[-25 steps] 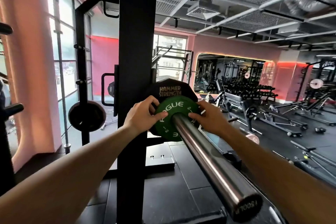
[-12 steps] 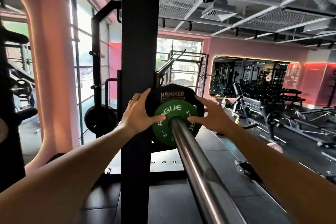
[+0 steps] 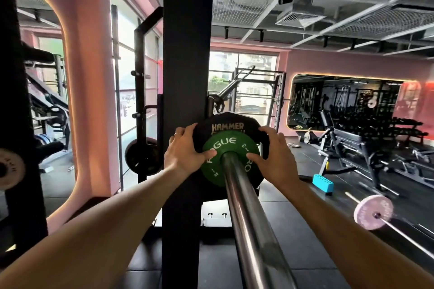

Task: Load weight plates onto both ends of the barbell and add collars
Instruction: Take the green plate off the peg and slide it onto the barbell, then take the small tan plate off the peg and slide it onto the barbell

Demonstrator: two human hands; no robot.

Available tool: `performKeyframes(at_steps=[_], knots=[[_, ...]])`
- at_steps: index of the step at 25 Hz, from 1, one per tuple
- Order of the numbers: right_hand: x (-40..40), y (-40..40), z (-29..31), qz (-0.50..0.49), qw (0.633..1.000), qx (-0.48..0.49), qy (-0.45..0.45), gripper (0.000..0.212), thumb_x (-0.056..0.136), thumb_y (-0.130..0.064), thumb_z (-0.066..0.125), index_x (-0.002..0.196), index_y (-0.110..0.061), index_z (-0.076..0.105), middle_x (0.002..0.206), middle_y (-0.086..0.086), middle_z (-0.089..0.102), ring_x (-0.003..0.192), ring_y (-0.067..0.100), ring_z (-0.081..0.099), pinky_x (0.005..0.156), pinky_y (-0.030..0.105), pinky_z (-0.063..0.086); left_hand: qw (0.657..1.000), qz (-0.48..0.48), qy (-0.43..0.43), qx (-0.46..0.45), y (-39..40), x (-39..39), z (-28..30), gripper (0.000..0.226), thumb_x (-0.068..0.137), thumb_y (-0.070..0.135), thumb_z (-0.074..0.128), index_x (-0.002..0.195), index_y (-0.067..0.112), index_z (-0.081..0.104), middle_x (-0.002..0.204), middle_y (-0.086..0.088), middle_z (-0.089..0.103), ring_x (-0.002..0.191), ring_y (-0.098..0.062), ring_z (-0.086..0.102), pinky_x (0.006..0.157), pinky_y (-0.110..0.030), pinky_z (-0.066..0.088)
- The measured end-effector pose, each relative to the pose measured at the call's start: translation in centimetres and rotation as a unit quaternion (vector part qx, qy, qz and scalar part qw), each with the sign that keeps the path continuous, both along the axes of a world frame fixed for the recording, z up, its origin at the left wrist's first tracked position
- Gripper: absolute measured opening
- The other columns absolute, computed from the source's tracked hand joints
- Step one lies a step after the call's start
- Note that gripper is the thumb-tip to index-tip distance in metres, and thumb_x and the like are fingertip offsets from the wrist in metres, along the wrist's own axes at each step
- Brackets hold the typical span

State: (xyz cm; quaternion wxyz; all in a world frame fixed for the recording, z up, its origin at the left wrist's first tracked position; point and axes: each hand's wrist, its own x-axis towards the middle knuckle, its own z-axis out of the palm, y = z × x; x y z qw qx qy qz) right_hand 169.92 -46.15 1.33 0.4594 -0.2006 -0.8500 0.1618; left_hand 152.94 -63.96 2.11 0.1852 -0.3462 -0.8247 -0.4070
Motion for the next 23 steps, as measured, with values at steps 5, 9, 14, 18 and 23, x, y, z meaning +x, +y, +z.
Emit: performKeyframes(at_steps=[5,9,14,18,23], knots=[[1.3,-1.1,2.4,0.011,0.997,-0.020,-0.071,0.073,0.076,-0.024,0.086,0.136,-0.026,0.043,0.129,0.008,0.057,0.111,0.030,0.063,0.087,0.041,0.052,0.997,0.017,-0.009,-0.081,-1.1,1.8,1.9,0.085,0.076,0.053,0.080,0.148,0.022,0.044,0.140,-0.007,0.054,0.126,-0.030,0.056,0.101,-0.043,0.050],[2.9,-1.0,5.5,0.035,0.987,-0.032,-0.151,0.053,0.081,-0.032,0.080,0.128,-0.019,0.058,0.126,0.007,0.065,0.111,0.026,0.062,0.084,0.027,0.044,0.995,-0.056,-0.054,-0.069,-4.8,1.8,4.6,0.054,0.081,0.039,0.083,0.128,0.019,0.067,0.115,-0.002,0.072,0.102,-0.017,0.066,0.087,-0.026,0.050],[2.7,-6.3,9.9,0.101,0.982,-0.024,-0.159,0.039,0.082,-0.039,0.079,0.117,-0.023,0.070,0.114,0.000,0.065,0.098,0.017,0.059,0.085,0.028,0.046,0.995,-0.060,-0.015,-0.084,-11.1,3.3,7.4,0.035,0.084,0.035,0.081,0.114,0.018,0.073,0.102,-0.002,0.072,0.097,-0.020,0.068,0.081,-0.026,0.049],[1.3,-13.1,12.2,0.181,0.960,0.017,-0.215,0.033,0.084,-0.041,0.077,0.113,-0.026,0.070,0.103,-0.004,0.067,0.097,0.015,0.064,0.072,0.020,0.046,0.994,-0.025,-0.017,-0.106,-18.2,3.5,8.4,0.028,0.088,0.033,0.078,0.109,0.016,0.075,0.099,0.001,0.071,0.095,-0.017,0.065,0.079,-0.025,0.046],[-1.0,-22.1,13.7,0.200,0.946,0.070,-0.247,0.029,0.083,-0.042,0.077,0.108,-0.029,0.070,0.105,-0.004,0.067,0.092,0.012,0.062,0.066,0.016,0.039,0.996,0.016,-0.021,-0.080,-29.8,1.7,7.9,0.020,0.087,0.029,0.079,0.100,0.013,0.075,0.088,-0.001,0.070,0.069,-0.013,0.064,0.064,-0.025,0.048]])
